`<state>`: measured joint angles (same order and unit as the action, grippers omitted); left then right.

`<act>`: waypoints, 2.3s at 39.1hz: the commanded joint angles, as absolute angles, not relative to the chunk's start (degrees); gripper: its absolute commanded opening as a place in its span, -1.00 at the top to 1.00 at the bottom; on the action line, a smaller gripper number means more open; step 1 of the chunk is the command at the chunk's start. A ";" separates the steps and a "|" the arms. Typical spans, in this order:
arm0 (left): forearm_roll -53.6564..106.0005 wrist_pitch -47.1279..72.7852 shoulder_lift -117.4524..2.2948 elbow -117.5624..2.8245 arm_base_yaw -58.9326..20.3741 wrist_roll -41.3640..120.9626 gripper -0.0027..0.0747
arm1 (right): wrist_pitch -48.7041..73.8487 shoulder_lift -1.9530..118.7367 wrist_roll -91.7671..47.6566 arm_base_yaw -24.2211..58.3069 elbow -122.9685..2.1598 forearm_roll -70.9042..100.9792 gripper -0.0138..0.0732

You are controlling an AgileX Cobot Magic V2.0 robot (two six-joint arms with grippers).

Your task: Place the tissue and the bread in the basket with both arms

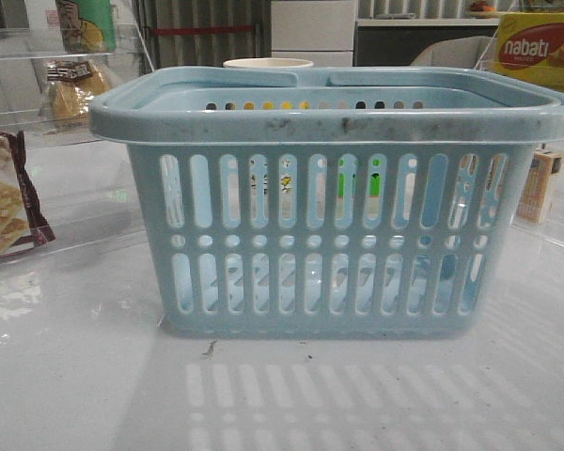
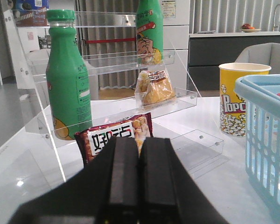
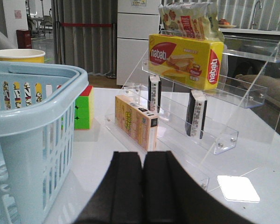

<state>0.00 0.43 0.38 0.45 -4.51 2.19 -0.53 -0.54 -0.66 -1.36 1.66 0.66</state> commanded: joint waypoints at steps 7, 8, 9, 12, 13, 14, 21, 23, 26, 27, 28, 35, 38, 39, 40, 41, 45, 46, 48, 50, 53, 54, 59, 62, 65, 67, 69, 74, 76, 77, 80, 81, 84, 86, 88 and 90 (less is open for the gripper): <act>0.73 -4.49 1.29 0.39 -4.59 2.07 0.70 | -5.96 -1.63 -1.00 -1.72 1.69 0.70 0.56; 0.73 -4.49 1.29 0.39 -4.59 2.07 0.70 | -5.96 -1.63 -1.00 -1.72 1.69 0.70 0.56; 0.73 -4.49 1.29 0.39 -4.59 2.07 0.70 | -5.96 -1.63 -1.00 -1.72 1.69 0.70 0.56; 0.73 -4.49 1.29 0.39 -4.59 2.07 0.70 | -5.96 -1.63 -1.00 -1.72 1.69 0.70 0.56; 0.73 -4.49 1.29 0.39 -4.59 2.07 0.70 | -5.96 -1.63 -1.00 -1.72 1.69 0.70 0.56; 0.73 -4.49 1.29 0.39 -4.59 2.07 0.70 | -5.96 -1.63 -1.00 -1.72 1.69 0.70 0.56; 0.73 -4.49 1.29 0.39 -4.59 2.07 0.70 | -5.96 -1.63 -1.00 -1.72 1.69 0.70 0.56; 0.73 -4.49 1.29 0.39 -4.59 2.07 0.70 | -5.96 -1.63 -1.00 -1.72 1.69 0.70 0.56; 0.73 -4.49 1.29 0.39 -4.59 2.07 0.70 | -5.96 -1.63 -1.00 -1.72 1.69 0.70 0.56; 0.73 -4.49 1.29 0.39 -4.59 2.07 0.70 | -5.96 -1.63 -1.00 -1.72 1.69 0.70 0.56; 0.73 -4.49 1.29 0.39 -4.59 2.07 0.70 | -5.96 -1.63 -1.00 -1.72 1.69 0.70 0.56; 0.73 -6.08 1.29 0.28 -4.59 2.07 0.70 | -6.99 -1.63 -1.00 -1.72 1.54 0.70 0.56; 0.73 -8.28 1.29 -0.89 -4.59 2.07 0.70 | -6.45 -1.63 -1.00 -1.72 -0.15 0.70 0.56; 0.73 -8.43 1.29 -1.54 -4.59 2.07 0.70 | -5.95 -1.63 -1.00 -1.72 -0.91 0.70 0.56; 0.73 -8.43 1.29 -2.67 -4.59 2.07 0.70 | -5.29 -1.63 -1.00 -1.72 -2.11 0.70 0.56; 0.73 -8.33 1.29 -3.65 -4.59 2.07 0.70 | -4.52 -1.63 -1.00 -1.72 -3.49 0.70 0.56; 0.73 -7.33 1.03 -9.48 -4.59 1.80 0.70 | -0.53 -1.63 -1.00 -1.72 -9.51 0.70 0.56; 0.73 -6.71 0.89 -10.83 -4.59 1.80 0.70 | 0.43 -1.58 -1.00 -1.72 -10.96 0.70 0.56; 0.73 -4.85 0.43 -14.14 -4.59 1.80 0.70 | 2.51 -1.28 -1.00 -1.72 -14.36 0.70 0.56; 0.73 -2.07 -0.87 -17.97 -4.59 1.80 0.70 | 4.81 -0.57 -1.00 -1.72 -18.21 0.65 0.56; 0.73 1.67 -3.24 -22.85 -4.59 1.80 0.70 | 7.55 1.61 -1.00 -1.72 -22.97 0.65 0.56; 0.73 3.17 -4.30 -24.74 -4.59 1.80 0.70 | 8.54 2.09 -1.00 -1.72 -24.79 0.65 0.56; 0.73 8.67 -9.40 -32.55 -4.59 1.80 0.70 | 13.37 7.69 -1.00 -1.72 -32.21 0.60 0.56; 0.73 12.08 -12.91 -36.32 -4.59 1.80 0.70 | 16.62 11.01 -1.00 -1.72 -36.15 0.60 0.56; 0.73 15.83 -16.08 -39.60 -4.59 1.80 0.70 | 20.00 14.66 -1.00 -1.72 -39.16 0.60 0.56; 0.73 18.49 -18.41 -41.54 -4.59 1.80 0.70 | 22.38 17.23 -1.00 -1.72 -40.65 0.60 0.56; 0.73 20.79 -20.29 -42.46 -4.59 1.80 0.70 | 24.55 18.98 -1.00 -1.72 -41.51 0.60 0.56; 0.73 24.71 -24.17 -42.76 -4.59 1.80 0.70 | 29.00 23.77 -1.00 -1.72 -41.46 0.60 0.56; 0.73 26.63 -25.53 -42.54 -4.59 1.80 0.70 | 31.41 25.89 -1.00 -1.72 -41.28 0.60 0.56; 0.73 27.13 -26.33 -42.26 -4.59 1.80 0.70 | 32.01 26.69 -1.00 -1.72 -41.17 0.60 0.56; 0.73 28.76 -28.19 -41.65 -4.59 1.80 0.70 | 34.00 29.46 -1.00 -1.72 -40.72 0.60 0.56; 0.86 29.49 -28.93 -41.65 -4.59 1.80 0.70 | 34.33 30.19 -1.00 -1.72 -40.54 0.60 0.56; 1.18 32.24 -30.79 -41.54 -4.59 1.80 0.70 | 34.92 32.74 -1.00 -1.72 -39.66 0.60 0.56; 1.18 32.68 -32.03 -41.44 -4.59 1.80 0.70 | 35.18 33.88 -1.00 -1.72 -38.99 0.64 0.56; 1.18 32.57 -32.94 -41.31 -4.59 1.80 0.70 | 35.49 35.15 -1.00 -1.72 -38.44 0.64 0.56; 1.18 32.68 -33.99 -41.22 -4.59 1.80 0.70 | 35.88 36.44 -1.00 -1.72 -37.91 0.64 0.56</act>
<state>0.63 36.38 -32.10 -39.62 -4.51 2.19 39.04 34.32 -0.66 -1.36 -36.89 0.66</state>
